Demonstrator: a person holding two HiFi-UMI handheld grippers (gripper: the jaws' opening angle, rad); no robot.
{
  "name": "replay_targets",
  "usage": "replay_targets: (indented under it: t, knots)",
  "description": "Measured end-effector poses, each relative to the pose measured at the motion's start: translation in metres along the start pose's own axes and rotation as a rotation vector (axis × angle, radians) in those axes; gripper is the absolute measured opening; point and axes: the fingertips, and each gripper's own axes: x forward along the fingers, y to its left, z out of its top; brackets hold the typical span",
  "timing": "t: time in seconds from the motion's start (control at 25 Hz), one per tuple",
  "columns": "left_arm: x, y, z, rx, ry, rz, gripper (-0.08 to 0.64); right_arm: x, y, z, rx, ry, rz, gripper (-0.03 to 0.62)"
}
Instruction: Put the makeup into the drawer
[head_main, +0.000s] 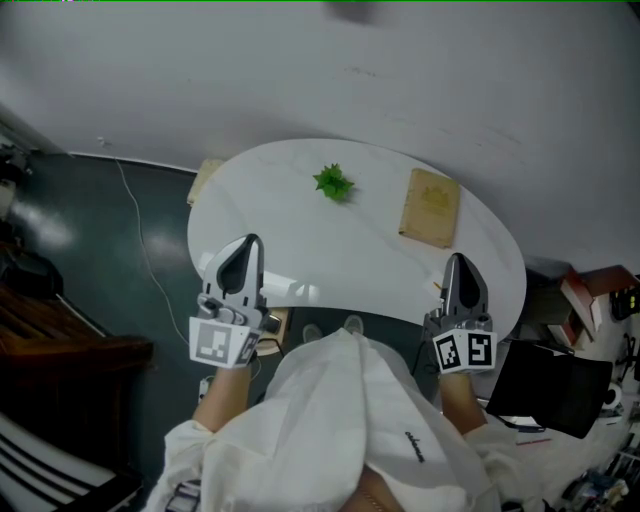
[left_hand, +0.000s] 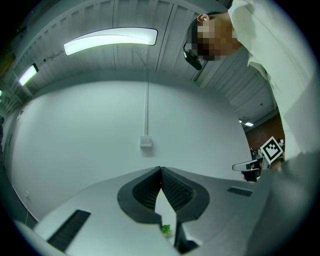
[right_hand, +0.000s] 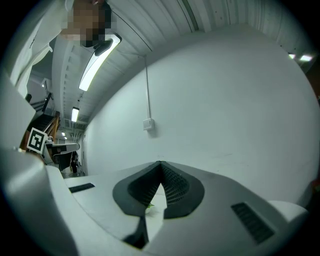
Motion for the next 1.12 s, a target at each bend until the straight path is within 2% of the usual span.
replay_targets:
  t: [0.36,0.52,0.68,0.88,1.12]
  knots:
    - [0.0033,-0.0043,0.0019,0.001,-0.008,-0.013,0.025,-0.0011,-0.0022,0.0001,-0.008,0.001,-0.006,0.017]
    - [0.0024,-0.0045,-0.0025,0.013,0.016,-0.013,0.025,-0.0018,0.0001,0.0005,-0.019,0.001,-0.004,0.017]
    - [0.0055,-0.0022,-0.0024,0.006,0.012,-0.005,0.025,-0.0001,-0.001,-0.0008,-0.002,0.006,-0.007,0.017]
    - [0.0067,-0.0032,-0.0047,-0.02,0.049,0.005,0.025,0.0008,0.0004,-0.0016,-0.012,0.018,-0.007,0.017]
    - [0.0094,-0.0058,-0.0005,-0.004,0.003,-0.021,0.025,0.0024,0.0015,-0.0033,-0.005,0.018,-0.004,0.017]
